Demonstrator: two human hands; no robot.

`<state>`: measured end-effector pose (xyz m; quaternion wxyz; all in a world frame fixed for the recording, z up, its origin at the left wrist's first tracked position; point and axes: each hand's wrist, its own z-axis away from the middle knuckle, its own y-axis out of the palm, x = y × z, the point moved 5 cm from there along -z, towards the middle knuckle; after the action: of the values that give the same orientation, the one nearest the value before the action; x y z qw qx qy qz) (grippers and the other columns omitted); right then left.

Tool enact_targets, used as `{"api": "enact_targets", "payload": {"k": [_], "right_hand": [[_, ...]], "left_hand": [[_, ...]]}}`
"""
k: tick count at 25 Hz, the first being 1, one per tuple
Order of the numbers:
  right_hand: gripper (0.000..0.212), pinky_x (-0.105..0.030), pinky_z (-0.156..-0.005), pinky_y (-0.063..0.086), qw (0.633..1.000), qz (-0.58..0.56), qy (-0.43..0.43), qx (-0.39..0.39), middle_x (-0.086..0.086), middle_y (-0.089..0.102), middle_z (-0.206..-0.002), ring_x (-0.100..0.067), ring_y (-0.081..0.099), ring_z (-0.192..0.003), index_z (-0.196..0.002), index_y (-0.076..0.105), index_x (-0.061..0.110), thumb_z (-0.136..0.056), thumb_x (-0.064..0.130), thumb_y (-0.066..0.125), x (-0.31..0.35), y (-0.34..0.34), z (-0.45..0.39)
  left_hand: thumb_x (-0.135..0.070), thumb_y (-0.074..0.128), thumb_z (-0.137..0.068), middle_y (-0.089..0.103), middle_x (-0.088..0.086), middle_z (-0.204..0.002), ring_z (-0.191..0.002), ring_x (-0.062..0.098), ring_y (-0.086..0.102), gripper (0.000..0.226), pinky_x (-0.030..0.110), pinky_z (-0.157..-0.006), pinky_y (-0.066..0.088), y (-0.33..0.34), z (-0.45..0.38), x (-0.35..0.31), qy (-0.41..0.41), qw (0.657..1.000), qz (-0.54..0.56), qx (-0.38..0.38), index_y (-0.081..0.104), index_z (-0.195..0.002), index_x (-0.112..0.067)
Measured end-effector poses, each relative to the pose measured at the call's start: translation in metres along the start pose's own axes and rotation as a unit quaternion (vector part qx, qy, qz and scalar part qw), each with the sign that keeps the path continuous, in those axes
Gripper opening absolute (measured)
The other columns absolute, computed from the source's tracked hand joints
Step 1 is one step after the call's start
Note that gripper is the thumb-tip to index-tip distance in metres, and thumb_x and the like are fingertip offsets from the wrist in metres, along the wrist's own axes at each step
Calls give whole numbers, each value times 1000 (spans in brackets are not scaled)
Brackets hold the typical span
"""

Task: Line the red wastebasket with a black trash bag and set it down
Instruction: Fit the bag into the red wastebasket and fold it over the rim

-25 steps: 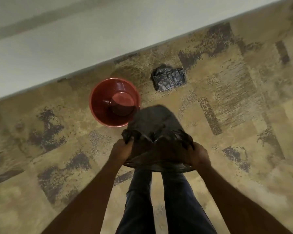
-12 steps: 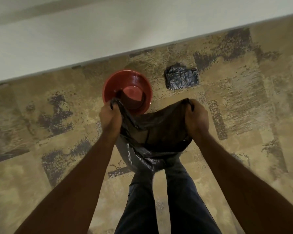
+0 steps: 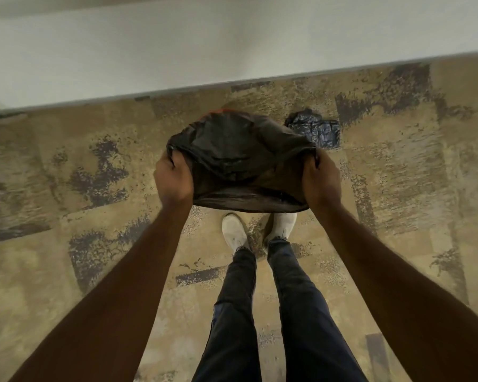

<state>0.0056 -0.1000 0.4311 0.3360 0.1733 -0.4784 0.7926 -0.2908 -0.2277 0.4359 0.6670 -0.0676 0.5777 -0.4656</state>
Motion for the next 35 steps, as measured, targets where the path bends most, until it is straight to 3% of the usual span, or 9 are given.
{"api": "enact_targets", "payload": {"k": [7, 12, 16, 19, 22, 24, 27, 31, 35], "right_hand": [[39, -42, -86, 58, 999, -32, 8, 30, 0, 68, -110, -26, 66, -101, -125, 66, 21, -105, 42, 41, -6, 36, -23], [39, -44, -92, 58, 996, -28, 19, 88, -2, 68, -116, -26, 65, -108, -128, 67, 21, -104, 39, 41, -15, 64, -40], [42, -36, -82, 54, 989, 3, 24, 146, -8, 71, -116, -27, 67, -104, -126, 68, 18, -103, 39, 40, -30, 81, -49], [35, -32, -78, 49, 983, 41, 31, 175, -1, 69, -106, -26, 66, -98, -120, 69, 22, -105, 37, 41, -39, 90, -55], [27, -28, -71, 48, 981, 50, 35, 186, 12, 68, -94, -15, 66, -88, -96, 67, 35, -103, 39, 41, -37, 97, -67], [26, -26, -68, 49, 982, 40, 25, 185, 18, 69, -91, -6, 66, -88, -88, 64, 41, -102, 41, 41, -28, 100, -76], [26, -24, -67, 49, 983, 13, 14, 181, 21, 70, -84, 0, 65, -83, -89, 67, 40, -98, 41, 43, -15, 113, -96], [29, -24, -62, 44, 982, 28, -10, 185, 16, 68, -79, -1, 62, -73, -94, 68, 32, -101, 42, 42, -6, 135, -127], [32, -32, -73, 49, 984, 34, 5, 177, 6, 71, -92, -14, 65, -84, -109, 69, 24, -102, 38, 42, -19, 161, -161]], "left_hand": [[-35, 35, -105, 71, 21, -106, -99, 36, 67, 48, 42, -81, 54, 12, -9, 36, -37, 999, 19, 29, 66, -112, 1], [-49, 34, -96, 65, 7, -98, -93, 28, 63, 55, 35, -79, 49, 35, -14, 65, -103, 990, 25, 91, 67, -112, -7], [-54, 34, -93, 63, -6, -90, -88, 21, 62, 41, 34, -82, 48, 52, -13, 90, -199, 969, 11, 148, 61, -90, -23], [-52, 36, -96, 60, -12, -85, -79, 11, 59, 39, 32, -74, 50, 60, -11, 101, -229, 960, 7, 162, 58, -75, -28], [-50, 37, -98, 57, -12, -82, -77, 10, 58, 37, 29, -69, 46, 66, -13, 105, -249, 957, 10, 147, 54, -72, -29], [-55, 35, -92, 62, -7, -86, -83, 20, 63, 41, 36, -80, 50, 70, -20, 103, -251, 958, 9, 139, 59, -78, -25], [-61, 29, -86, 71, 17, -116, -107, 39, 66, 69, 50, -98, 55, 76, -38, 101, -243, 962, 18, 122, 69, -113, -11], [-62, 30, -88, 70, 19, -124, -113, 39, 67, 72, 55, -101, 55, 90, -65, 103, -261, 958, 41, 113, 67, -120, -10], [-60, 32, -91, 68, 16, -125, -115, 37, 65, 70, 52, -102, 54, 105, -86, 124, -281, 953, 73, 85, 65, -125, -9]]}}
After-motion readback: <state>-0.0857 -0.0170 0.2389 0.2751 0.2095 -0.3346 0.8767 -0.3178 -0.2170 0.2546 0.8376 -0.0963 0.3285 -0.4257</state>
